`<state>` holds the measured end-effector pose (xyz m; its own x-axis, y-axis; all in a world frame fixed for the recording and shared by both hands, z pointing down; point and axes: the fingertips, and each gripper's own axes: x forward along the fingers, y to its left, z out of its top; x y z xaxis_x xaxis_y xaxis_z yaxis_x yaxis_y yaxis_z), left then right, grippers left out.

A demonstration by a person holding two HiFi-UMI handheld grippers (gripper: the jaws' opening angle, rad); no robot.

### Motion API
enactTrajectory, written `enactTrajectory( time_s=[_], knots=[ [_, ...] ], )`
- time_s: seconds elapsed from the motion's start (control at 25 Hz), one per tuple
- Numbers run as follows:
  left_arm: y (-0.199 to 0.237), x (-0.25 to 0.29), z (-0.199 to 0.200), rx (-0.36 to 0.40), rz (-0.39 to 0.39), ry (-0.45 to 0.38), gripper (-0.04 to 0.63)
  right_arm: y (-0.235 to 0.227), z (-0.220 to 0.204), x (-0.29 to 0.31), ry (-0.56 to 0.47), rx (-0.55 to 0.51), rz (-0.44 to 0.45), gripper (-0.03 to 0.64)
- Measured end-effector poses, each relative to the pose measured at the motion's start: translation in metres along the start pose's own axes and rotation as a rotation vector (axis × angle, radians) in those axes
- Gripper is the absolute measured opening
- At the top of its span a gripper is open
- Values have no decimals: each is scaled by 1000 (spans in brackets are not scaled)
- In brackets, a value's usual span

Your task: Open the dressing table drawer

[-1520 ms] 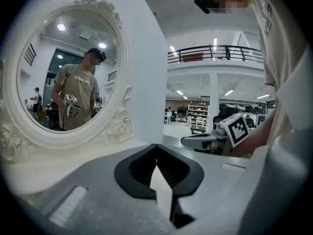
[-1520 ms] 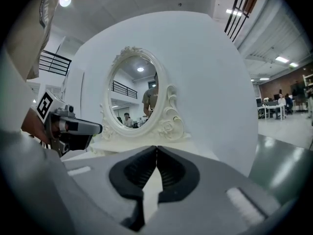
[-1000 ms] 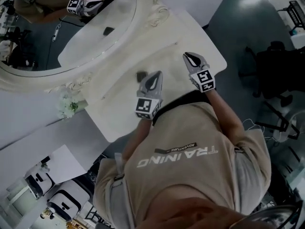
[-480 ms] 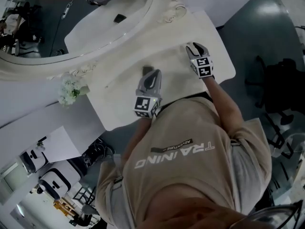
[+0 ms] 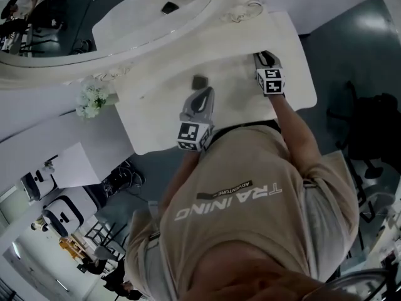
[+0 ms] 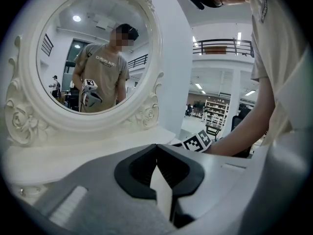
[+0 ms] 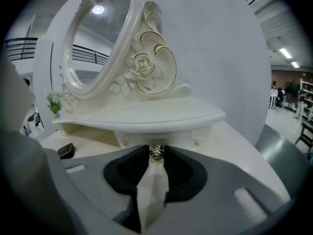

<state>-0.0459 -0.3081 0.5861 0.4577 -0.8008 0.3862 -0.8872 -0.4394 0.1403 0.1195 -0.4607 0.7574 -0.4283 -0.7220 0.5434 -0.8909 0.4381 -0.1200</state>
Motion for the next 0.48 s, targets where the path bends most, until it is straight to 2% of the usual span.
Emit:
enactTrajectory(
  time_s=[0.2,0.48],
  knots=[
    [14,-4,-1,-10,33,-11,8,4,-4,0,5,-7,-4,101],
    [18,-11,4,-8,29,-31,8,7,-18,-19,24,2,3,101]
  ],
)
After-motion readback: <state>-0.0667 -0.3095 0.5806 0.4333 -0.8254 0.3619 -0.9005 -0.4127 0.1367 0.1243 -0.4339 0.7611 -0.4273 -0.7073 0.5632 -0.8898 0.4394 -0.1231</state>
